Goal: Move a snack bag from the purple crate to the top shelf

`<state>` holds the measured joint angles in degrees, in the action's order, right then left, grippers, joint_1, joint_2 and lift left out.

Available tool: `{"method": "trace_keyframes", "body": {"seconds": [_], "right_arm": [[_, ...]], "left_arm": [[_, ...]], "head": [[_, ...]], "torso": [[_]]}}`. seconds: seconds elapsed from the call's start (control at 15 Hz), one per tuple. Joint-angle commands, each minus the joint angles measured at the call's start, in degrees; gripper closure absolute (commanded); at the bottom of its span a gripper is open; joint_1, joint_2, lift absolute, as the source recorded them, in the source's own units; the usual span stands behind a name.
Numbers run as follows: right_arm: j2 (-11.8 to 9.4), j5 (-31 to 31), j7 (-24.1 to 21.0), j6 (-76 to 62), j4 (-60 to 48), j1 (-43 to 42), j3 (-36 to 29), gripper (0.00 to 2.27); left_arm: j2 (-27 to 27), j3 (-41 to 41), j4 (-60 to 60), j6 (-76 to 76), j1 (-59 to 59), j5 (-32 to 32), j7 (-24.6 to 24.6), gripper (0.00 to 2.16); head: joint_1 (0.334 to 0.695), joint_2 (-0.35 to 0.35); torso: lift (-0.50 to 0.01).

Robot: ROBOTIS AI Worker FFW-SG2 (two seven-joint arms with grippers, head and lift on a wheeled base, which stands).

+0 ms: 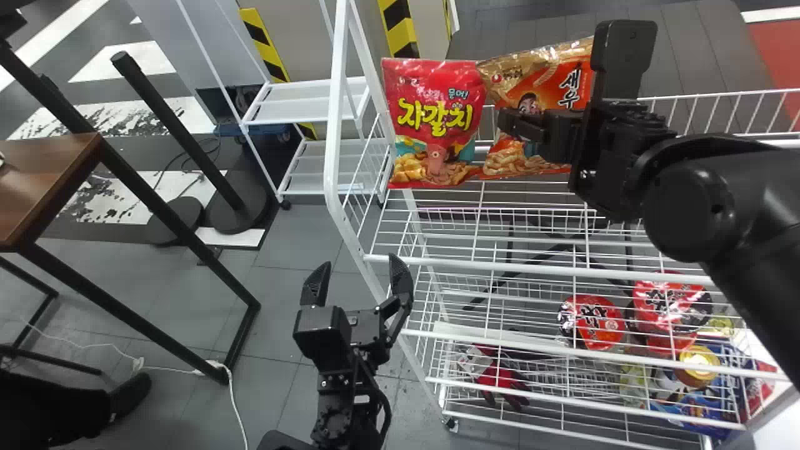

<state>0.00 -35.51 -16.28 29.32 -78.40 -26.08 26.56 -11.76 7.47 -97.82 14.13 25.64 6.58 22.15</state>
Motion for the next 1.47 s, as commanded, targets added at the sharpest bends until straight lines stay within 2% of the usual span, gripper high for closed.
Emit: {"method": "trace_keyframes", "body": {"seconds": [0.0, 0.8, 1.2, 1.4], "right_arm": [[0.1, 0.0, 0.0, 0.0, -0.1, 0.0, 0.2, 0.23], [0.1, 0.5, 0.4, 0.5, -1.9, 1.0, 1.9, 0.23], [0.1, 3.7, 0.2, 7.7, -13.5, 8.1, 2.4, 0.23], [0.1, 8.7, 0.4, 12.8, -22.2, 13.3, 2.0, 0.23]], "left_arm": [[0.0, 0.0, 0.1, 0.0, -0.1, 0.0, 0.0, 0.09], [-0.2, 0.0, 0.4, 0.1, -0.3, 0.5, 0.0, 0.09], [-0.4, 0.1, 0.3, 0.1, -0.3, 0.5, 0.0, 0.09], [-0.8, 0.1, -0.2, 0.1, -0.2, 0.5, 0.0, 0.09]], "head": [[0.695, 0.308], [0.695, 0.326], [0.695, 0.350], [0.695, 0.350]], "torso": [[0.000], [0.000], [0.000], [0.000]]}}
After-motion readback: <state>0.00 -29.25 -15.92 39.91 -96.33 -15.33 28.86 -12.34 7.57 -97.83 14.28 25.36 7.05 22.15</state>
